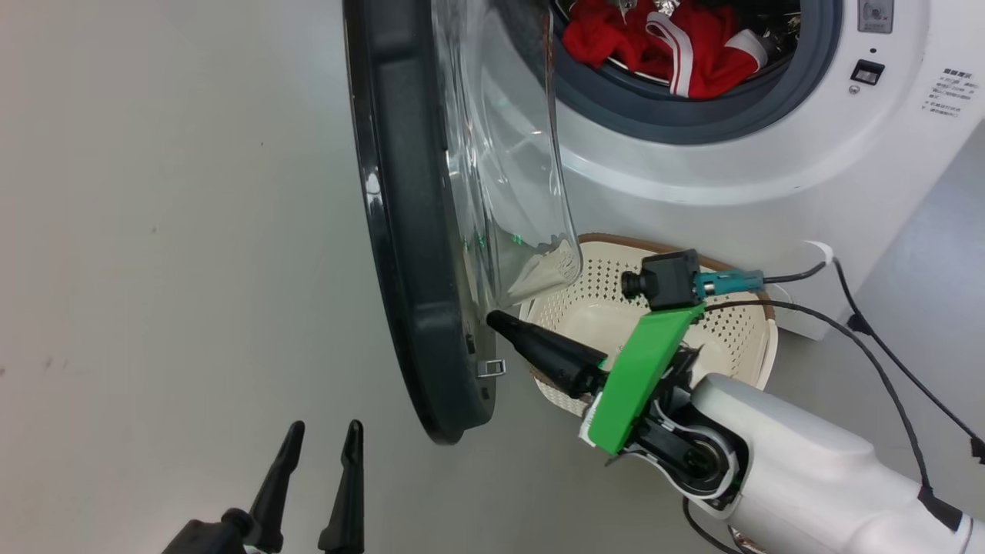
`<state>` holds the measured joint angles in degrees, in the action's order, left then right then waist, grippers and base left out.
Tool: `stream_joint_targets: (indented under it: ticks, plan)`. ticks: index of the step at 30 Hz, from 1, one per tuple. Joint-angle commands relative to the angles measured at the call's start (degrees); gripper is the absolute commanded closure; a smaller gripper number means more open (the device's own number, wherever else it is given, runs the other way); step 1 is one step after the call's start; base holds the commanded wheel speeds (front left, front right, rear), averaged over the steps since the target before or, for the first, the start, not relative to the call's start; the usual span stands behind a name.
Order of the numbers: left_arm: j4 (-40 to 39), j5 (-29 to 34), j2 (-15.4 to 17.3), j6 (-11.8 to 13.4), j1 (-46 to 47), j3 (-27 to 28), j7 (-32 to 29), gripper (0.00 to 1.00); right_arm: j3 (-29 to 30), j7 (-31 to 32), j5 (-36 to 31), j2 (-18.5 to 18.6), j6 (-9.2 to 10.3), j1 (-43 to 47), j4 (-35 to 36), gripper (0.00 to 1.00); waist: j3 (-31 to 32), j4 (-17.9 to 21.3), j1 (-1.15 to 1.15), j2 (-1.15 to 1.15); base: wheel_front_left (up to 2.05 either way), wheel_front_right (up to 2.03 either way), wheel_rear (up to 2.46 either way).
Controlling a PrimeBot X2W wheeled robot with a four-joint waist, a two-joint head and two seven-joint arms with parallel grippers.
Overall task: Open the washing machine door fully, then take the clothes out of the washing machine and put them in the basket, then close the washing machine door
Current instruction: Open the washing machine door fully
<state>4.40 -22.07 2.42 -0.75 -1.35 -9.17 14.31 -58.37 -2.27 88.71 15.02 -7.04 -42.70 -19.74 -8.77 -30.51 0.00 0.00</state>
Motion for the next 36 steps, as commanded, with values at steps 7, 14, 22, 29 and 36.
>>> stream_joint_targets:
  ticks: [7,14,22,29,36]
  plan:
    - [0.26,1.68,0.45,-1.64,0.87,2.37,0.69,0.0,-0.48,-3.13,-0.97,3.3,-0.45,3.21,0.95,0.0,0.8,0.56,0.0,0.0,0.0,0.0,0.0]
    - [1.2,2.19,0.45,-2.38,1.32,2.93,0.69,0.0,-1.29,-7.33,-2.0,8.01,-0.45,6.96,-0.18,0.0,1.27,0.88,0.0,0.0,0.0,0.0,0.0]
    - [2.22,3.0,0.45,-3.06,0.94,3.35,0.69,0.0,-2.4,-11.43,-4.65,11.88,-0.45,10.91,-3.36,0.0,2.56,1.39,0.0,0.0,0.0,0.0,0.0]
    - [2.64,3.53,0.45,-3.4,0.29,3.86,0.69,0.0,6.2,-12.69,-12.51,11.63,-0.45,14.07,-7.27,0.0,3.49,2.08,0.0,0.0,0.0,0.0,0.0]
    - [2.87,3.67,0.45,-3.6,0.24,3.98,0.69,0.0,21.13,-12.71,-28.31,8.34,-0.45,21.1,-5.76,0.0,3.62,2.49,0.0,0.0,0.0,0.0,0.0]
